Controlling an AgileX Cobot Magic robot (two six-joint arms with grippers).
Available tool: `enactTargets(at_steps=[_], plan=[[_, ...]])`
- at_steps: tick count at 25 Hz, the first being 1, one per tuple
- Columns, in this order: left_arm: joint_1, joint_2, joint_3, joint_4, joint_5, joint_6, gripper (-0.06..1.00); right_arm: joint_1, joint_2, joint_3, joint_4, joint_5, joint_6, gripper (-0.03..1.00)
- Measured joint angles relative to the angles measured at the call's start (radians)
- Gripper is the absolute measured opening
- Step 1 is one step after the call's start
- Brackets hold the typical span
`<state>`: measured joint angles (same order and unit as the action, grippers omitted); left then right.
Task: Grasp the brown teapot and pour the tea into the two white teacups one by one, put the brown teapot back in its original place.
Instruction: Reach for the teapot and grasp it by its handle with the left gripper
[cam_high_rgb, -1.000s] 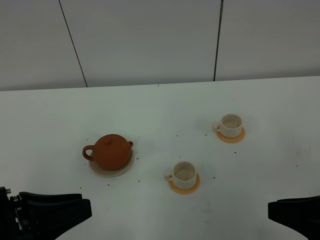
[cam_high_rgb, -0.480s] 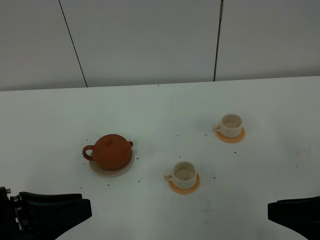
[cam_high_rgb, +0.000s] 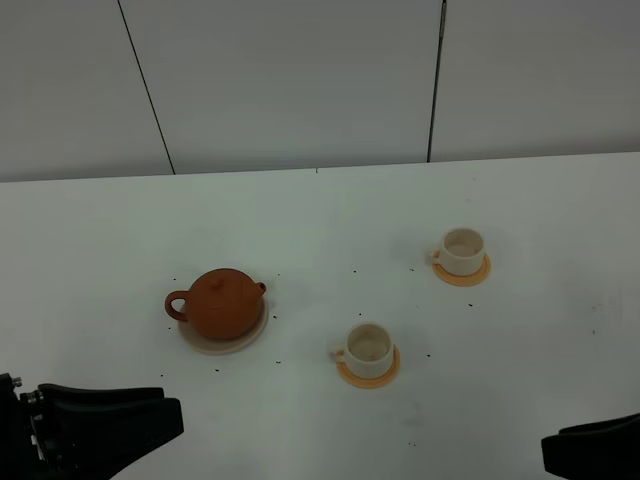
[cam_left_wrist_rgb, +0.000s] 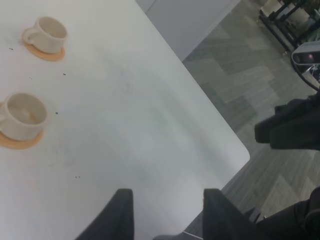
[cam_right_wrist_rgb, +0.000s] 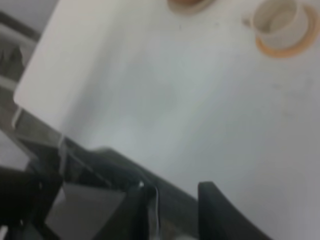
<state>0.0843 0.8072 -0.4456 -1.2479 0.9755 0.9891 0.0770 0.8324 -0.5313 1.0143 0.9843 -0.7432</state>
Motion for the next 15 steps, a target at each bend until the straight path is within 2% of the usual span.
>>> enactTargets(at_steps=[8,15], plan=[[0.000,0.000,0.000,0.000,0.000,0.000,0.40,0.000,-0.079,-0.030,-0.271,0.019,0.242,0.24],[0.000,0.000,0.000,0.000,-0.004,0.003,0.40,0.000,-0.302,-0.030,-0.624,0.074,0.565,0.24]])
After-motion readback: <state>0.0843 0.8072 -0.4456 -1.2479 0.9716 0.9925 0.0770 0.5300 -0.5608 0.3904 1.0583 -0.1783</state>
